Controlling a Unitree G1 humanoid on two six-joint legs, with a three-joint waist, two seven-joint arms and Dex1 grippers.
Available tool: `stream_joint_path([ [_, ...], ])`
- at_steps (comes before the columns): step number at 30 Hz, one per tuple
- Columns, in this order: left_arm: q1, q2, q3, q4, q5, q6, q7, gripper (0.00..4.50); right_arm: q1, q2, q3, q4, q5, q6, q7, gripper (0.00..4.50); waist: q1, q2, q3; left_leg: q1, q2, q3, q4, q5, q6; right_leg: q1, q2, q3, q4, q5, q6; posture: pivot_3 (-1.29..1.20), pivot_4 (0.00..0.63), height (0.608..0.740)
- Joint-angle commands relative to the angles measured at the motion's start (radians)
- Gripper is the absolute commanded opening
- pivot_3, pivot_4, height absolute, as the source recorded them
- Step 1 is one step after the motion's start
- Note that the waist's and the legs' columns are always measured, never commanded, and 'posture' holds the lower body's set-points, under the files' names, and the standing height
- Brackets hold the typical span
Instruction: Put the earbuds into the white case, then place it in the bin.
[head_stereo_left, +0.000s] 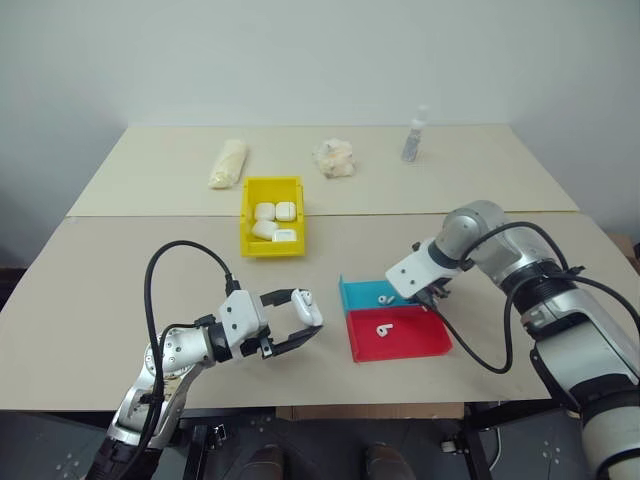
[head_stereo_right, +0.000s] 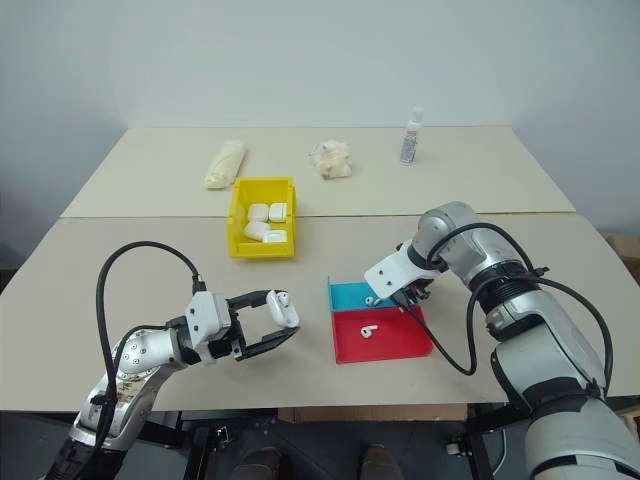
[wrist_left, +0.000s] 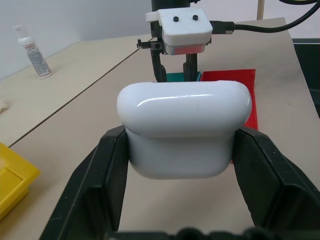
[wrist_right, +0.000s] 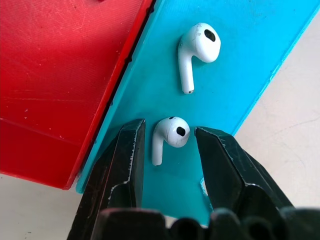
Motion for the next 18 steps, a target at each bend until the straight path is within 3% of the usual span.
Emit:
stream_joint_path([
  [1, -0.02, 0.004, 0.004, -0.012, 0.004, -0.035, -0.002, 2.78, 0.004, -0.011, -0.005, -0.012, -0.012, -0.01, -0.01, 2.04, 0.0, 0.0, 0.0, 0.0, 0.0, 0.0, 0.0, 0.0, 0.0, 0.0, 0.0, 0.0, 0.0, 0.0, 0.0, 0.0, 0.15, 0.74],
  [4, -0.022, 0.003, 0.004, -0.008, 0.006, -0.038, -0.002, 2.78, 0.005, -0.01, -0.006, -0.013, -0.007, -0.013, -0.005, 2.04, 0.0, 0.0, 0.0, 0.0, 0.0, 0.0, 0.0, 0.0, 0.0, 0.0, 0.0, 0.0, 0.0, 0.0, 0.0, 0.0, 0.15, 0.74],
  [7, -0.021, 0.003, 0.004, -0.007, 0.006, -0.041, -0.002, 2.78, 0.008, -0.011, -0.006, -0.017, -0.008, -0.014, -0.006, 1.51, 0.0, 0.0, 0.0, 0.0, 0.0, 0.0, 0.0, 0.0, 0.0, 0.0, 0.0, 0.0, 0.0, 0.0, 0.0, 0.0, 0.15, 0.74],
  [18, -0.026, 0.002, 0.002, 0.0, 0.011, -0.048, -0.008, 2.78, 0.019, -0.013, -0.004, -0.024, -0.022, -0.009, -0.02, 1.51, 0.0, 0.0, 0.0, 0.001, 0.0, 0.0, 0.0, 0.0, 0.0, 0.001, 0.0, 0.0, 0.0, 0.0, 0.0, 0.0, 0.15, 0.74],
])
